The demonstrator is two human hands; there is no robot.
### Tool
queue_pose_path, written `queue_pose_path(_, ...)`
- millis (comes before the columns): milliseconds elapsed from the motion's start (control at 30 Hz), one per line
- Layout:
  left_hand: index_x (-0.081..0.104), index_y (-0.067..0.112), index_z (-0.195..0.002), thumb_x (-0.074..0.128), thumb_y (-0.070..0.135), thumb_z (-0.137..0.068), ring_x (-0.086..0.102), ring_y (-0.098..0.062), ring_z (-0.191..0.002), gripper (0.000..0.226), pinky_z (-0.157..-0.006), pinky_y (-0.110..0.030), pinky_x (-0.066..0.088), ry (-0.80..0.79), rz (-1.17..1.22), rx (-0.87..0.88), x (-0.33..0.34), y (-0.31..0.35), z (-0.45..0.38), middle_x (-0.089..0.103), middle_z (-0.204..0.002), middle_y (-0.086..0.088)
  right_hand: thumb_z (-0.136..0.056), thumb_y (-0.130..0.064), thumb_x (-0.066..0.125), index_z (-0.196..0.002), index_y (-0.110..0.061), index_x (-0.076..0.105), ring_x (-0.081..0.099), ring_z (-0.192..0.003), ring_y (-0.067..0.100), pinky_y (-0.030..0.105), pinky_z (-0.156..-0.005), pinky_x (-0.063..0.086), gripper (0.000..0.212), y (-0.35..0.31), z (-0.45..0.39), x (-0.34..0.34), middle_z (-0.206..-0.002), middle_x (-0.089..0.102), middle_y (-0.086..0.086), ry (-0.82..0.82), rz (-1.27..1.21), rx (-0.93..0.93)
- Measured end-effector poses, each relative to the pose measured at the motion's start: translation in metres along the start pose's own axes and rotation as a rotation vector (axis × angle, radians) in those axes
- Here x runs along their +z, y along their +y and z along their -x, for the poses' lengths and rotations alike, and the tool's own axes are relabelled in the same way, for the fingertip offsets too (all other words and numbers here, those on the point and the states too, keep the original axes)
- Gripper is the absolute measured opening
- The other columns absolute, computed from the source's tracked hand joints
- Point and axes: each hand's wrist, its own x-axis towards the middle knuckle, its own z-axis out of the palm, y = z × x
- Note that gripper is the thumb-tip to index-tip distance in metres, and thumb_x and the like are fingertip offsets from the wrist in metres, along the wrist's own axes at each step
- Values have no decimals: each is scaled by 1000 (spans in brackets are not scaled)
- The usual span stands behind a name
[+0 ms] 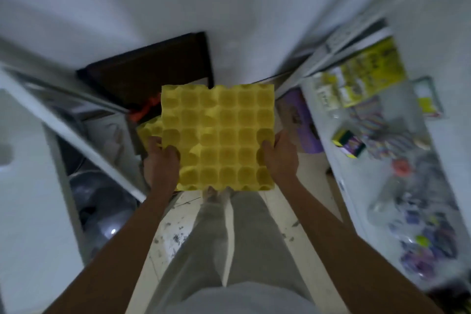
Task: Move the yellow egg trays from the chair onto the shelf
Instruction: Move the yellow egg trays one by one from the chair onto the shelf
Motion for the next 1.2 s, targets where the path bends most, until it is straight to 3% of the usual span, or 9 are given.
queue_pose_path(233, 55, 28, -117, 51, 31, -91, 59, -28, -82, 27, -72, -37, 41, -269, 69, 456, 10, 103, 108, 64, -90, -2, -96, -28, 58, -92, -19, 38, 49, -59, 7, 26, -50, 34, 22, 68, 135, -157, -71, 49, -1, 399, -402, 243)
queue_pose_path(333, 62, 27, -116, 56, 32, -91, 59, -25, -88, 26, -78, -37, 43, -442, 92, 666, 7, 153, 166, 66, -98, 0, -91, -39, 63, -96, -31, 47, 58, -57, 5, 23, -51, 45, 18, 102, 213, -208, -73, 65, 6, 589, -594, 288)
queue_pose_path(400, 66, 28, -112, 63, 24, -94, 63, -25, -89, 18, -75, -36, 45, -571, 102, 756, 8, 180, 207, 69, -97, -1, -91, -37, 66, -103, -39, 56, 68, -64, 3, 20, -54, 52, 15, 123, 263, -224, -81, 75, -6, 693, -722, 311)
queue_pose_path(533, 64, 38, -113, 62, 22, -97, 62, -17, -92, 23, -81, -35, 44, -722, -6, 956, 20, 213, 283, 69, -100, 6, -100, -35, 65, -120, -45, 63, 75, -91, 8, 44, -79, 61, 22, 168, 328, -244, -100, 78, -12, 883, -879, 338)
queue_pose_path(700, 65, 37, -128, 60, 21, -94, 61, -5, -93, 38, -74, -21, 45, -702, -36, 1057, 27, 219, 331, 67, -108, 13, -101, -39, 62, -124, -63, 62, 70, -104, 22, 54, -93, 59, 33, 203, 351, -251, -100, 75, -11, 883, -998, 415)
queue_pose_path(867, 63, 44, -117, 60, 19, -93, 53, 11, -86, 35, -71, -18, 40, -643, -43, 1059, 30, 220, 340, 56, -96, 30, -102, -33, 60, -119, -71, 60, 68, -96, 26, 43, -86, 56, 42, 216, 330, -254, -87, 71, -11, 845, -974, 386)
queue_pose_path(1000, 64, 45, -120, 64, 25, -90, 61, -2, -99, 36, -78, -25, 47, -644, 27, 997, 29, 228, 329, 65, -111, 11, -101, -31, 59, -118, -73, 58, 69, -94, 17, 38, -74, 58, 45, 211, 306, -268, -88, 70, -17, 823, -1008, 368)
queue_pose_path(1100, 63, 37, -132, 65, 24, -93, 62, -4, -95, 41, -81, -31, 52, -644, 29, 993, 42, 263, 314, 68, -107, 11, -102, -25, 58, -129, -60, 62, 69, -95, 10, 28, -68, 54, 44, 206, 272, -281, -89, 72, -24, 810, -1025, 343)
queue_pose_path(1200, 61, 36, -131, 66, 17, -91, 62, 10, -87, 45, -71, -21, 49, -652, 79, 966, 61, 308, 300, 66, -99, 23, -103, -29, 58, -141, -47, 59, 67, -101, 13, 34, -78, 56, 42, 192, 234, -300, -107, 72, -10, 814, -1021, 345)
